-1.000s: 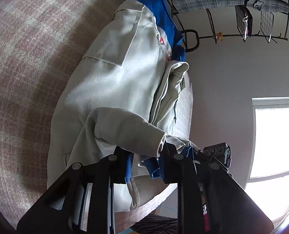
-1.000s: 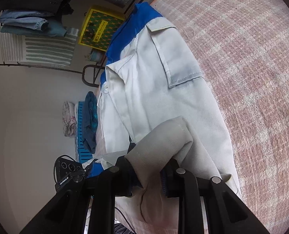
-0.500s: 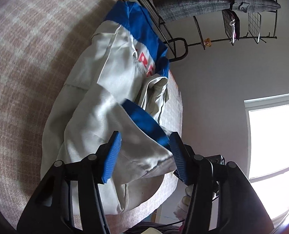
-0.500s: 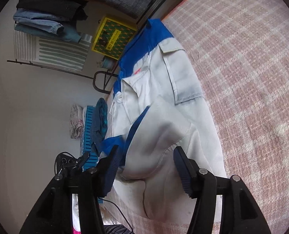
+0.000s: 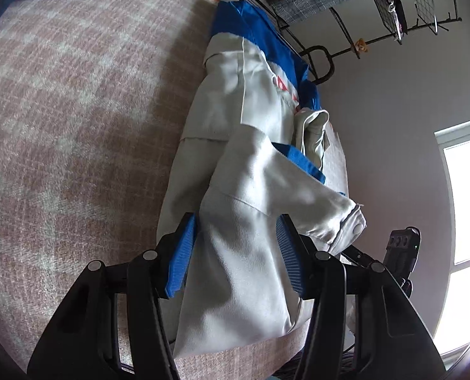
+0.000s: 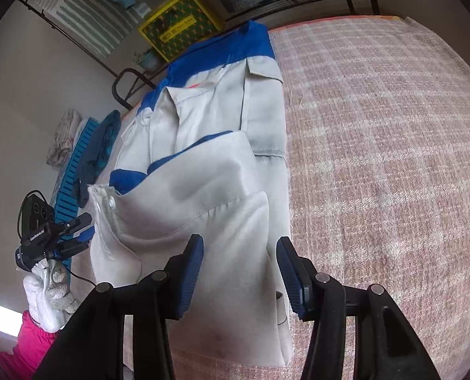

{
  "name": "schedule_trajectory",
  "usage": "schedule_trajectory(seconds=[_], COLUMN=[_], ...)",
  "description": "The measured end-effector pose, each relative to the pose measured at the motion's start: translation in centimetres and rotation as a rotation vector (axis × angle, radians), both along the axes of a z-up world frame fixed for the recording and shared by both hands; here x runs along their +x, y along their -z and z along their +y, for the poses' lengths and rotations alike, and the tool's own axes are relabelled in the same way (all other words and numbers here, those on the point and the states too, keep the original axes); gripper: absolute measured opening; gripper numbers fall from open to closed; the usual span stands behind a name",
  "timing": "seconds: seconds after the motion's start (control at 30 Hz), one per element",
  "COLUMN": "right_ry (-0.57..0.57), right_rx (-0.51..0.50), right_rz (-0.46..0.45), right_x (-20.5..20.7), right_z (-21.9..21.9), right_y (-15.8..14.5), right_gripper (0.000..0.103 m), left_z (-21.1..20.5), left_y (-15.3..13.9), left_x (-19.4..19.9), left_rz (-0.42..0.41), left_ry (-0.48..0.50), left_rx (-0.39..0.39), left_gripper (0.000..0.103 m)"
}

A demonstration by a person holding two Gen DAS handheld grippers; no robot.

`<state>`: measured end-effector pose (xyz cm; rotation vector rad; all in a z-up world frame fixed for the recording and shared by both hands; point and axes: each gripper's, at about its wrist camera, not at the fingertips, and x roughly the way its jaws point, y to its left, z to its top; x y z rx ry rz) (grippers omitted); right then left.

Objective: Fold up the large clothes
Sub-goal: 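Lay the hem over the jacket and open both tools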

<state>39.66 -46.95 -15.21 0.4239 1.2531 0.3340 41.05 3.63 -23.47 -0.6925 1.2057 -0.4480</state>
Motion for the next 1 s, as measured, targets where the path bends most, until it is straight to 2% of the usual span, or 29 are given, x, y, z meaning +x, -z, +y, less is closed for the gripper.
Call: schedule_trajectory(seconds=[0.07,0.1,0.13,0.2,0.23,0.3,0.37,0.47,0.5,0.53,0.6,0.67,0.77,0.87,0.97,1.0], right_ry=[-0.017,-0.026,-0.034,-0.045,-0.042,-0.038,-0.048,-0.040,-0.033,-0.024,-0.046,-0.087,-0.165,-0.251,-0.296,-0.301], right_rx=[0.003,0.005,-0.004,-0.018,-0.032,-0.092,-0.118,-0.145,-0.168,-0.196,-0.229,-0.221,-0.216,-0.202,-0.246,-0.270], right_rz=[0.009,0.006,-0.005,-0.032,-0.049,-0.052,-0.016,-0.028,-0.052,-0.087,-0.177,-0.278,-0.376,-0.369,-0.358,-0.341], right_x=[-0.2,-0.3,-0.4,-0.9,-1.2,-1.5,-1.3,-1.4,-1.6,-1.9,-2.9,-3.9,-4.6,-4.1,-3.3,-2.9], right_z=[0.4,0.6,0.9,1.4,1.5,1.7,1.7,1.6,1.5,1.4,1.9,2.7,5.2,8.0,10.1,10.5], right_y=[0.3,0.2,0.0,-0.8,-1.2,-1.1,0.0,-0.7,-1.5,-2.4,-4.3,-5.8,-6.8,-6.4,-5.7,-5.3], right_gripper=[0.040,0.033,0.023,0.011,0.008,0.007,0.007,0.014,0.025,0.027,0.027,0.027,0.027,0.027,0.027,0.027], left_z=[-0.9,-1.4,-1.8,-1.8,-1.7,-1.6,-1.6,-1.5,-1.4,-1.4,-1.7,-2.7,-4.7,-4.5,-2.0,-1.1], left_y=[-0.2,-0.3,-0.5,-1.3,-1.6,-0.8,1.2,0.9,0.2,-0.7,-2.4,-3.9,-4.8,-4.5,-5.3,-5.8], left_x=[-0.1,0.0,-0.2,-0.7,-0.8,-0.5,0.0,-0.2,-0.5,-0.9,-1.7,-2.7,-3.6,-3.2,-2.7,-2.6], left_rz=[-0.014,-0.020,-0.026,-0.047,-0.059,-0.068,-0.012,-0.042,-0.065,-0.093,-0.153,-0.221,-0.302,-0.286,-0.288,-0.297], left_ry=[0.029,0.056,0.069,0.042,0.017,0.006,0.005,0.002,0.002,0.000,0.007,0.041,0.107,0.094,-0.003,-0.025], left_rx=[0.015,0.024,0.038,0.051,0.078,0.158,0.148,0.155,0.165,0.172,0.200,0.228,0.302,0.298,0.357,0.340], left_gripper=[0.036,0.017,0.006,0.004,0.004,0.004,0.005,0.008,0.008,0.008,0.008,0.008,0.008,0.008,0.008,0.008])
